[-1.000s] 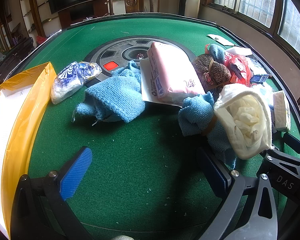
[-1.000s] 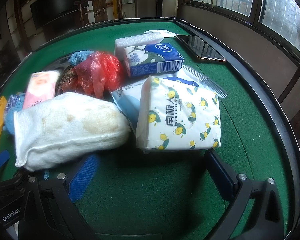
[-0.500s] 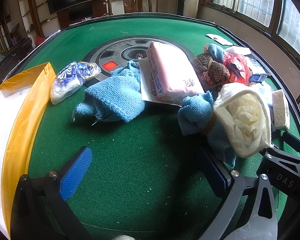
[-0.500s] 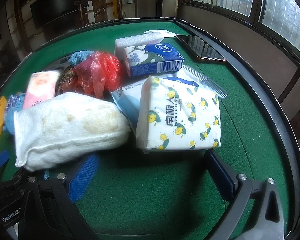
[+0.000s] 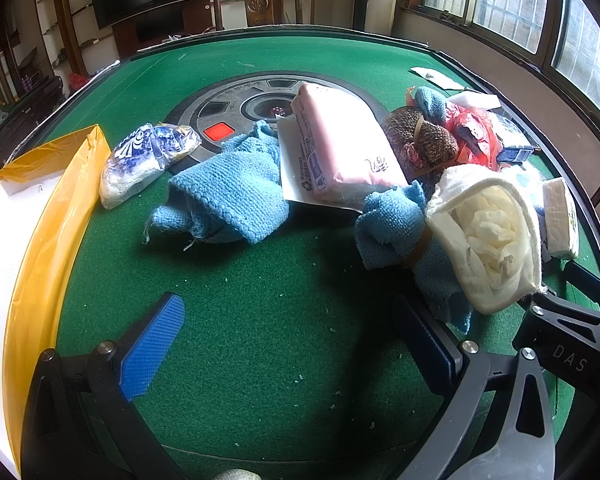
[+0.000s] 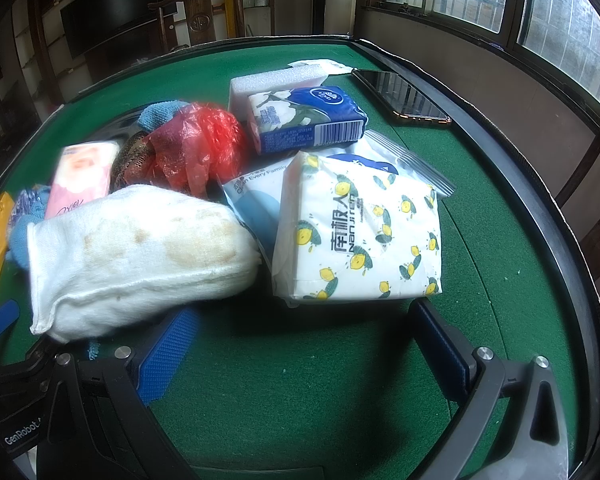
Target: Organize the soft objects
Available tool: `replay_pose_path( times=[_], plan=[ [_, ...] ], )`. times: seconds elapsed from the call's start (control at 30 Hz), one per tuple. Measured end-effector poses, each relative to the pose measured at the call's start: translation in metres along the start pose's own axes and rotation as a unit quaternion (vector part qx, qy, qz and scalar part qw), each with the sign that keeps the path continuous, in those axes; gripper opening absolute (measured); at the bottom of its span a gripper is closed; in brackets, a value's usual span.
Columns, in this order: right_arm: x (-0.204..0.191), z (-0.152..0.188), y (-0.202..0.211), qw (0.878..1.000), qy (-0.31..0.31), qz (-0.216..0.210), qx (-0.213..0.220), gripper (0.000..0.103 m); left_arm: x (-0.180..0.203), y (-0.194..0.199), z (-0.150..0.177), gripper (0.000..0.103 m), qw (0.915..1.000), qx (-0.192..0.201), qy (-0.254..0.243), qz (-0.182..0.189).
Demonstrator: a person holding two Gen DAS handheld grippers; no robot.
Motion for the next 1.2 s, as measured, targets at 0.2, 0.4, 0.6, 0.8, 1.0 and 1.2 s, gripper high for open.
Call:
replay_pose_path(
  times=[0.2, 0.4, 0.6, 0.8, 1.0, 1.2],
  plan=[
    [0.0000, 0.0001, 0.0001, 1.000, 0.000, 0.000, 0.000, 0.102, -0.0011, 0.0006, 0.0001, 0.103, 1.0000, 0.000, 0.000, 0.000],
    [0.0000, 0.0001, 0.0000, 1.000, 0.000, 0.000, 0.000, 0.102, -0.0023, 0.0014, 0.0006, 0.103, 1.0000, 0.000, 0.003, -0.002],
    [0.0000, 0.0000, 0.0000, 1.000, 0.000, 0.000, 0.000, 0.102, -0.0021, 0.0010, 0.0004, 0.103, 1.0000, 0.000, 0.006, -0.005],
    [0.0000, 0.0001, 0.0000, 1.000, 0.000, 0.000, 0.000, 0.102, -0.0012, 0.0003, 0.0000, 0.103, 0.9999, 0.000, 0.009, -0.008],
    [0.0000, 0.0000, 0.0000, 1.000, 0.000, 0.000, 0.000, 0.102, 0.0000, 0.0000, -0.0001, 0.103, 0.9999, 0.000, 0.009, -0.008],
    [-0.0001, 0.0001, 0.0000, 1.000, 0.000, 0.000, 0.000, 0.102, -0.0001, 0.0036, 0.0055, 0.103, 0.9999, -0.003, 0.012, -0.012]
  ],
)
Point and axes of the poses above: each gripper's, at about its wrist camera, not at the fingertips, and y roughly against the way its jaws point, x to its right, z to its underside, the point moved 8 cm from there along -y, roughly the way its jaws point
